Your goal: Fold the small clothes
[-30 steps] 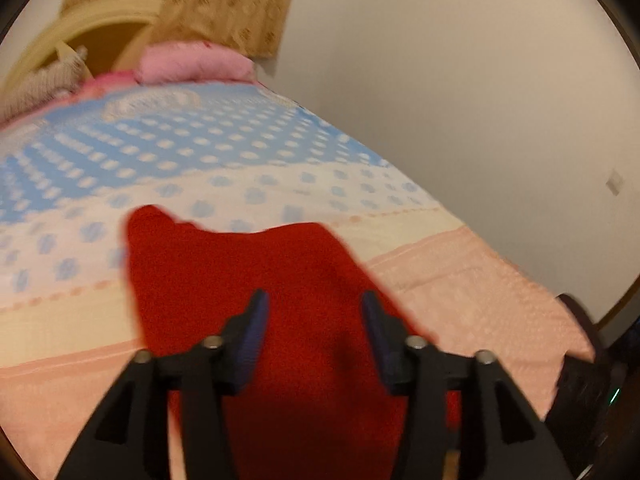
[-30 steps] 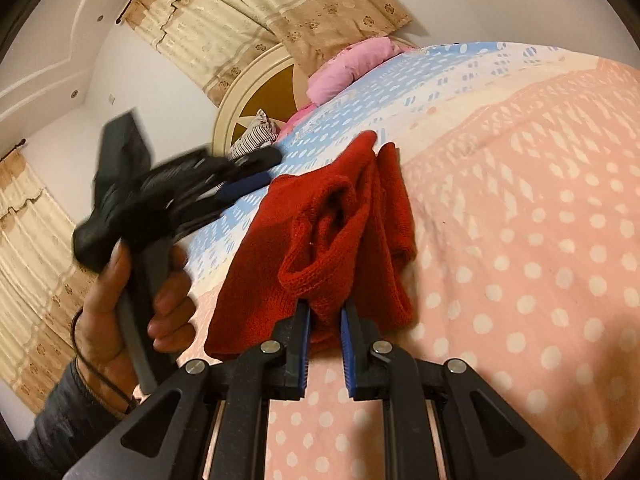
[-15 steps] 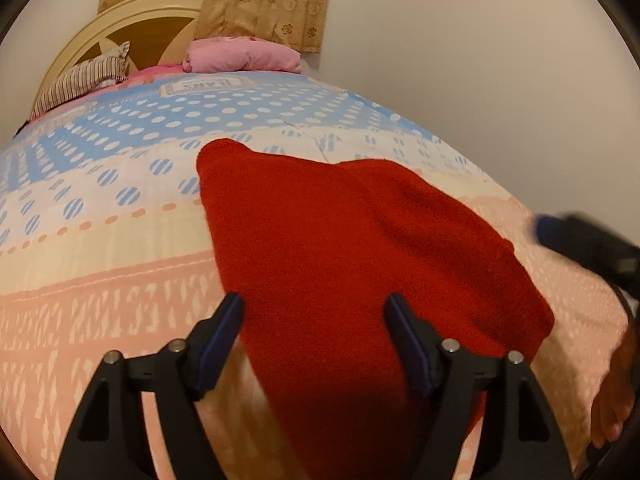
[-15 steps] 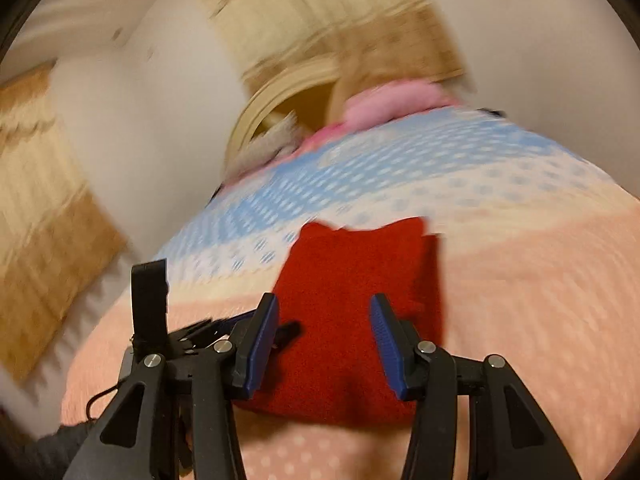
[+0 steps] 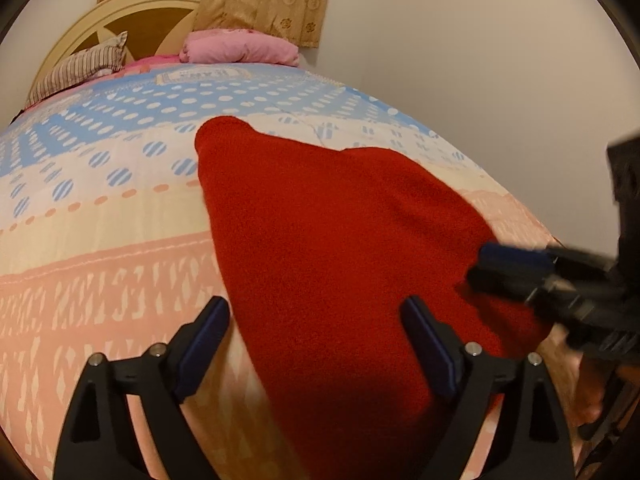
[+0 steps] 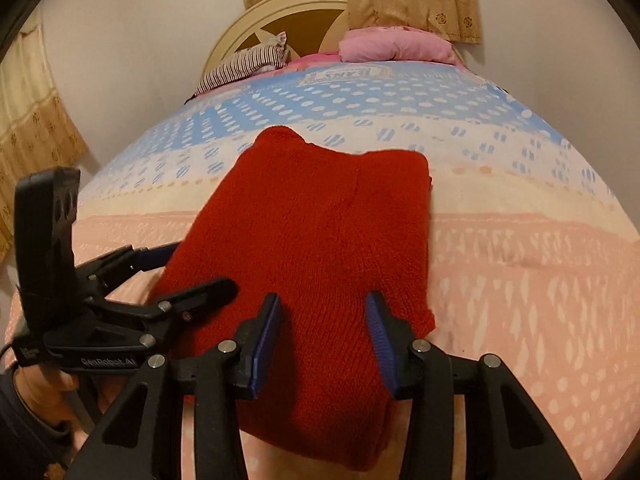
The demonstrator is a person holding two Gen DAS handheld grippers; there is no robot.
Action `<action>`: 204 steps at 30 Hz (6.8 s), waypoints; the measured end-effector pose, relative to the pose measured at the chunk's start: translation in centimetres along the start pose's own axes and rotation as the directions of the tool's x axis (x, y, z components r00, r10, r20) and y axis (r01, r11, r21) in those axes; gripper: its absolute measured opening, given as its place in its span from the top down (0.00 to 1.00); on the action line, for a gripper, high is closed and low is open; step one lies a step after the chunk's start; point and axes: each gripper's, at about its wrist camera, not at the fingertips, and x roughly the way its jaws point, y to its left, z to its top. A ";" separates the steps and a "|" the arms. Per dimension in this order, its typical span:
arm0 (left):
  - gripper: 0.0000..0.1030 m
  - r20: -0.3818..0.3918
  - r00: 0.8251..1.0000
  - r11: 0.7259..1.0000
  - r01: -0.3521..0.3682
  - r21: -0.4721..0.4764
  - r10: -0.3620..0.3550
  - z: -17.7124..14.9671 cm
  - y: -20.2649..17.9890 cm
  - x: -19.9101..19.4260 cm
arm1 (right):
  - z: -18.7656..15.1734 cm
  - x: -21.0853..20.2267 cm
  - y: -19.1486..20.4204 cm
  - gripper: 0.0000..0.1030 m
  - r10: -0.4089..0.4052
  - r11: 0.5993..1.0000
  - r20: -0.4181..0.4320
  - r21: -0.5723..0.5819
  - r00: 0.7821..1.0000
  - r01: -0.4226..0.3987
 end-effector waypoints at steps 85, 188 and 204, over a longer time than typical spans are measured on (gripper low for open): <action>0.51 -0.007 0.994 0.994 0.106 -0.025 -0.106 -0.1 -0.3 -0.6 | 3.7 10.2 -12.6 0.72 0.337 0.871 0.062 0.357 0.939 -0.337; 0.60 0.123 0.949 0.920 -0.242 -0.308 0.291 -18.4 15.5 -25.2 | -2.6 10.4 28.4 0.74 0.706 0.707 -0.137 0.078 0.695 -0.703; 0.56 0.107 0.945 0.912 -0.262 -0.316 0.309 -19.4 15.7 -25.1 | -3.1 11.4 27.5 0.74 0.688 0.725 -0.145 0.119 0.711 -0.678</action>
